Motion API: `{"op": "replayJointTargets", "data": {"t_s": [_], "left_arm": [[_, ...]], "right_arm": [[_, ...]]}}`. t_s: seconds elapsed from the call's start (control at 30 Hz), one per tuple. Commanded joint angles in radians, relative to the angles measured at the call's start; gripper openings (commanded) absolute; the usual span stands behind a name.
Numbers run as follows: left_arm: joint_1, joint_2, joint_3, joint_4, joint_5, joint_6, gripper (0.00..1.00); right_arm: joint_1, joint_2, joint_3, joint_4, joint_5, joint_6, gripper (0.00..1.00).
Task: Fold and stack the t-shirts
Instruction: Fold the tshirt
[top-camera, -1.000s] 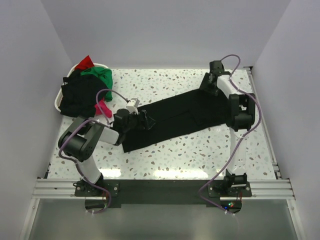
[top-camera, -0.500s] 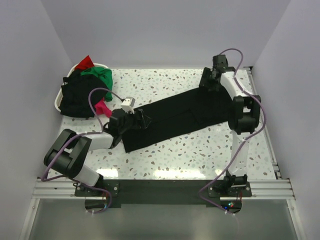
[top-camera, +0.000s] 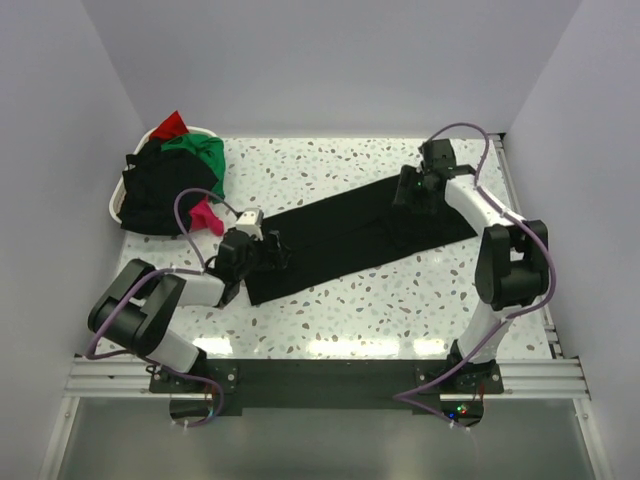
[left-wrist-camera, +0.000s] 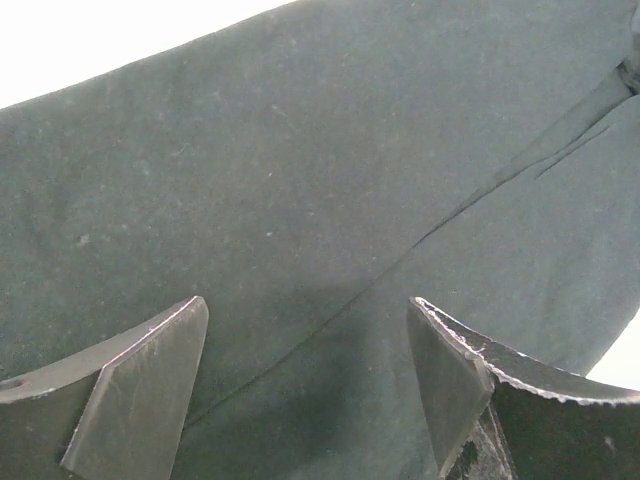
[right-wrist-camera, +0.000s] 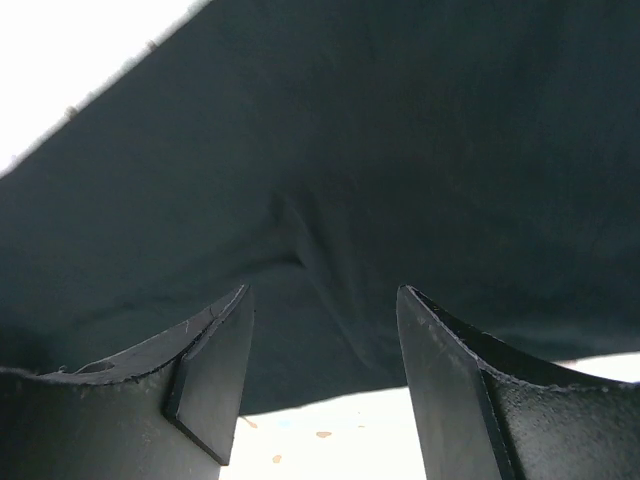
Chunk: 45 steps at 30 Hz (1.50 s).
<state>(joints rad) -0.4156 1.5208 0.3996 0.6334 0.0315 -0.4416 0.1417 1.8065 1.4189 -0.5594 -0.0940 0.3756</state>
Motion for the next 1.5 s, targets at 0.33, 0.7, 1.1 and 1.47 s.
{"op": "replayJointTargets", "data": {"t_s": [0.33,0.7,1.1,1.47], "left_arm": [[-0.012,-0.007,-0.149,0.111,-0.024,-0.032,0.86],[-0.107,-0.024,-0.234,0.106,-0.016,-0.109,0.86],[-0.250,-0.037,-0.314,0.127,0.016,-0.216,0.86],[-0.362,0.067,-0.274,0.181,0.061,-0.341,0.86]], "right_arm": [[-0.005,0.148,0.014,0.018,0.091,0.013,0.63],[-0.004,0.411,0.300,-0.079,0.123,0.002,0.63],[0.007,0.675,0.658,-0.189,0.066,-0.041,0.63],[0.030,0.781,0.870,-0.241,-0.010,-0.083,0.67]]}}
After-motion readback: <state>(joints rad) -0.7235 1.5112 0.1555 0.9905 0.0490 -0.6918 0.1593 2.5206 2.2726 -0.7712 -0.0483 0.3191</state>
